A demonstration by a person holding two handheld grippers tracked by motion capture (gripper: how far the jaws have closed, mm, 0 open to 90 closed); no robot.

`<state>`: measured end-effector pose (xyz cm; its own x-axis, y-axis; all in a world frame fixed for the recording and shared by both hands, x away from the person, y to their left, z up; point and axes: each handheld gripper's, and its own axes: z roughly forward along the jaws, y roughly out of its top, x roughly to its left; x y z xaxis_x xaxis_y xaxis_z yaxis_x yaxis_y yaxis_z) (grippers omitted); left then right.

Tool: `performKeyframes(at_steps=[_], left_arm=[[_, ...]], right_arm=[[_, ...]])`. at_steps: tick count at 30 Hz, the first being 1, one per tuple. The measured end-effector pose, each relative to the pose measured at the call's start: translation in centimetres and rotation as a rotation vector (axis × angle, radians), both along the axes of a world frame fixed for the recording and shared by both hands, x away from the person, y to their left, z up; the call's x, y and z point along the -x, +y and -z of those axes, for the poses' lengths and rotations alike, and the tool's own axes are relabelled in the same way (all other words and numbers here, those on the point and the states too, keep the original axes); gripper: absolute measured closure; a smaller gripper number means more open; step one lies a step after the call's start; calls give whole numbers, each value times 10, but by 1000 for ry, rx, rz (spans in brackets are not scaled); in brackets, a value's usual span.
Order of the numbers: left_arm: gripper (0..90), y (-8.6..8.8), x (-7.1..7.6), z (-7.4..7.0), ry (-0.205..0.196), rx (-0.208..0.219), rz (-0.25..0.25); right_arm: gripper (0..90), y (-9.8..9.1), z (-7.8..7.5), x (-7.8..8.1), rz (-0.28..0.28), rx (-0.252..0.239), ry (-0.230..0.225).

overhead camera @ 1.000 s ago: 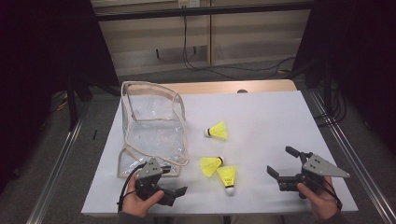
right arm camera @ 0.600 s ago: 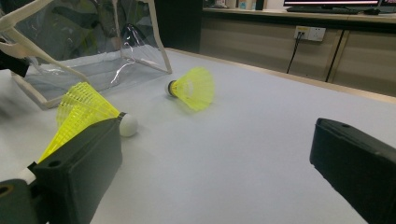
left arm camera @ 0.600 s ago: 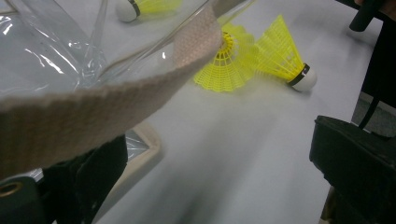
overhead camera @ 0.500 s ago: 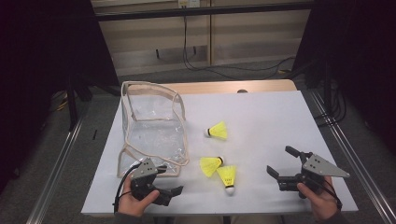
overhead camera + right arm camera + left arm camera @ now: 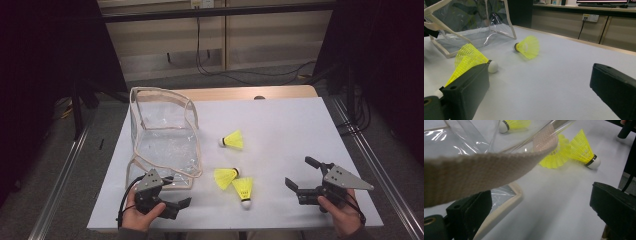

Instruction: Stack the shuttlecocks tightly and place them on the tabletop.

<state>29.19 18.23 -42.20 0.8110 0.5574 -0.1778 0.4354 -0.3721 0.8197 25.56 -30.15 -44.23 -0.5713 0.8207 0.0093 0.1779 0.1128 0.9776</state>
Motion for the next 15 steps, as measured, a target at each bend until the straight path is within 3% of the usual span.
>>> performKeyframes(at_steps=[15], left_arm=[[40, 11, -4, 2, -14, 15, -30]], right_arm=[[18, 1, 0, 0, -2, 6, 1]])
